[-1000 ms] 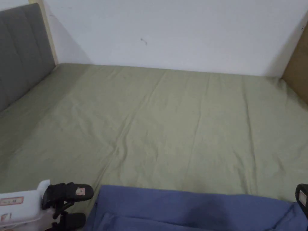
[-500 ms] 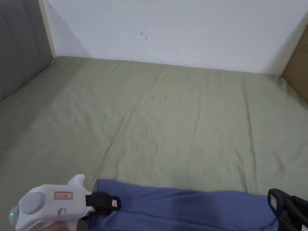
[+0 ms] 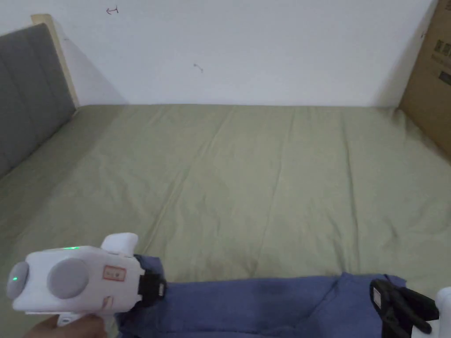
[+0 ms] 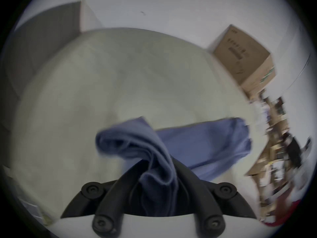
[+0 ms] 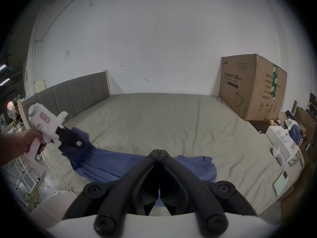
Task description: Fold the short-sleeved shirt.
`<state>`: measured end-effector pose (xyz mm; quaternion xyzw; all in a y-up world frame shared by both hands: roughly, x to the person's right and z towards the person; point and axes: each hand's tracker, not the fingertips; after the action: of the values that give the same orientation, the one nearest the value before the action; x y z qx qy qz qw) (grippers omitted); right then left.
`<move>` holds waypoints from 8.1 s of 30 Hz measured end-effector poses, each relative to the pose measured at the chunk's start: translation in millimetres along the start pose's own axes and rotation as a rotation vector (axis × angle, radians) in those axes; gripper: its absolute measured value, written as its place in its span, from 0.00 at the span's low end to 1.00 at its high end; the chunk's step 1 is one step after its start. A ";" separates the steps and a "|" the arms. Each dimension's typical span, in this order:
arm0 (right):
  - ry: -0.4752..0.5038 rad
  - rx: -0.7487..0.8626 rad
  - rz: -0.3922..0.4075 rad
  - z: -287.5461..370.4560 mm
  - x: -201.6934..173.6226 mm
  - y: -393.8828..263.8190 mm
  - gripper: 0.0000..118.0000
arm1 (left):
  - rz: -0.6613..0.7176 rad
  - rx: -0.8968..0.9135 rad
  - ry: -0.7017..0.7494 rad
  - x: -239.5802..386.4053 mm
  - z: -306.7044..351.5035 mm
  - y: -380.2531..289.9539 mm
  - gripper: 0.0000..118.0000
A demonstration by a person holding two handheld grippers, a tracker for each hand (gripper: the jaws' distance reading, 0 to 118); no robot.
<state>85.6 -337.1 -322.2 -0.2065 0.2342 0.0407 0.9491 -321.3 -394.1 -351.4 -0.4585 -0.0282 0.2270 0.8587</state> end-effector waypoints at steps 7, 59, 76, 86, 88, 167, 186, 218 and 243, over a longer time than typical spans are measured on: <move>-0.063 -0.006 -0.016 17.9 28.2 -1.7 0.00 | 0.112 -0.158 -0.365 89.9 -105.4 4.8 0.92; -0.015 -0.101 -0.044 -15.1 18.0 -12.4 0.00 | 0.568 -0.127 -0.911 -93.8 -128.5 -50.6 1.00; -0.009 -0.145 -0.061 -18.2 12.7 -9.9 0.00 | 0.260 -0.151 -0.477 -50.2 -83.4 -33.7 0.07; 0.035 -0.120 -0.113 -4.9 21.7 -22.5 0.00 | -0.045 -0.088 0.286 -29.0 47.1 5.4 0.07; 0.035 -0.125 -0.116 -1.9 25.1 -25.7 0.00 | -0.010 -0.098 0.234 -11.8 39.6 6.0 0.07; 0.220 -0.495 0.104 -124.3 -5.4 15.4 0.00 | -0.023 0.533 0.057 31.7 114.3 -96.6 0.02; 0.276 -0.726 -0.053 -211.4 24.6 -58.8 0.00 | 0.495 -0.178 -0.915 -67.5 -149.9 -32.5 1.00; 0.144 -0.584 -0.027 -127.7 -10.5 -37.8 0.00 | -0.154 -0.082 0.866 -259.2 90.1 75.3 0.97; -0.202 0.459 -0.087 53.5 8.2 52.0 0.00 | -0.308 1.081 0.266 142.4 131.1 -111.0 0.00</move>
<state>106.6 -267.9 -302.4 0.0098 0.1321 -0.0341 0.9906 -187.1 -286.3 -209.5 0.0301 0.1333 0.0220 0.9904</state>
